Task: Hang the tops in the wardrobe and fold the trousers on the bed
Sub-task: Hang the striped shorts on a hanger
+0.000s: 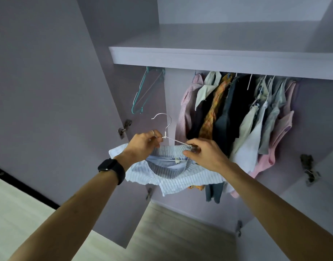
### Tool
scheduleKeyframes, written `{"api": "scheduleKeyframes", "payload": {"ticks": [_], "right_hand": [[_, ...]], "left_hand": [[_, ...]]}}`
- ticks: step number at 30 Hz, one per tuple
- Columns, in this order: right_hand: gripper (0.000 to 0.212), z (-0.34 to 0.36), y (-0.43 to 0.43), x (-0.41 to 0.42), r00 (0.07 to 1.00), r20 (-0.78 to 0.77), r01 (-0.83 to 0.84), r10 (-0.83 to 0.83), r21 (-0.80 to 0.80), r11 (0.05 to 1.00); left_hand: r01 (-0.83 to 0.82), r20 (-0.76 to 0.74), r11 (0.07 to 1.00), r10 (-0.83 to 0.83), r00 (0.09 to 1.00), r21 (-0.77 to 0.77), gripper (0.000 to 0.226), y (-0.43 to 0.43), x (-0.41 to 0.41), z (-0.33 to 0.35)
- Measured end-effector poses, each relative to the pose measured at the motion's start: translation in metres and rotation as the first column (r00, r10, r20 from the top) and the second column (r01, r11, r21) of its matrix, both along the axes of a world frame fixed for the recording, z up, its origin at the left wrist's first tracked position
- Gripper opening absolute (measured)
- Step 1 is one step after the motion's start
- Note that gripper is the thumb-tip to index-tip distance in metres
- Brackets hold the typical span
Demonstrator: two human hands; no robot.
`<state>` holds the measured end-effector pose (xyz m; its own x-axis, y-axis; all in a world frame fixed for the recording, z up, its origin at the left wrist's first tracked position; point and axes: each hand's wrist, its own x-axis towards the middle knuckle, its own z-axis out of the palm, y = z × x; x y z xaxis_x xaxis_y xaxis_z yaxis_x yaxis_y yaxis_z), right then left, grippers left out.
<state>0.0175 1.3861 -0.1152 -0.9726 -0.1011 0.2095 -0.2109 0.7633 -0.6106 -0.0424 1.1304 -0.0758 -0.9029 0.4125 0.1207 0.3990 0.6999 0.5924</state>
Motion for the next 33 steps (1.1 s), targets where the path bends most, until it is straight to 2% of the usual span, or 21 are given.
{"api": "scheduleKeyframes", "payload": {"ticks": [2,6,10,14,17,19,21,23,25,28,33], "right_hand": [[0.040,-0.005,-0.002,-0.002,1.000,0.026,-0.011,0.011,-0.026,1.000],[0.008,-0.010,-0.016,-0.006,0.998,-0.053,-0.029,0.031,0.039,0.999],[0.006,-0.004,-0.039,-0.014,0.998,-0.058,0.032,-0.027,0.084,0.996],[0.006,0.001,-0.057,-0.023,0.990,-0.031,0.143,-0.141,0.096,0.985],[0.004,0.003,-0.070,-0.030,0.967,-0.025,0.256,-0.255,0.108,0.961],[0.004,0.006,-0.076,-0.034,0.944,-0.002,0.329,-0.331,0.125,0.936],[0.006,0.015,-0.082,-0.043,0.918,0.006,0.394,-0.397,0.112,0.912],[0.008,0.025,-0.089,-0.055,0.902,0.061,0.426,-0.428,0.046,0.904],[0.010,0.039,-0.096,-0.077,0.886,0.130,0.449,-0.445,-0.008,0.893],[0.011,0.056,-0.108,-0.110,0.859,0.212,0.492,-0.466,-0.092,0.866],[0.011,0.050,-0.108,-0.190,0.795,0.320,0.590,-0.516,-0.208,0.780]], "left_hand": [[0.014,-0.017,0.999,-0.015,1.000,-0.042,0.013,-0.004,-0.007,-0.002],[0.047,-0.016,0.993,-0.049,0.999,-0.108,0.017,-0.006,-0.021,-0.009],[0.057,-0.012,0.996,-0.058,0.998,-0.068,0.016,-0.014,-0.047,-0.015],[0.086,-0.014,0.991,-0.088,0.996,-0.101,0.017,-0.022,-0.070,-0.017],[0.112,-0.067,0.989,-0.119,0.991,-0.100,0.021,-0.032,-0.094,-0.011],[0.106,-0.153,0.989,-0.121,0.981,-0.105,0.029,-0.036,-0.110,0.000],[0.066,-0.354,0.994,-0.092,0.931,-0.087,0.041,-0.038,-0.132,0.019],[0.018,-0.541,0.995,-0.069,0.838,-0.098,0.058,-0.037,-0.152,0.042],[-0.034,-0.660,0.988,-0.073,0.747,-0.148,0.075,-0.036,-0.173,0.071],[-0.108,-0.769,0.974,-0.087,0.633,-0.199,0.083,-0.029,-0.201,0.099],[-0.136,-0.839,0.980,-0.050,0.542,-0.147,0.074,-0.016,-0.241,0.100]]}}
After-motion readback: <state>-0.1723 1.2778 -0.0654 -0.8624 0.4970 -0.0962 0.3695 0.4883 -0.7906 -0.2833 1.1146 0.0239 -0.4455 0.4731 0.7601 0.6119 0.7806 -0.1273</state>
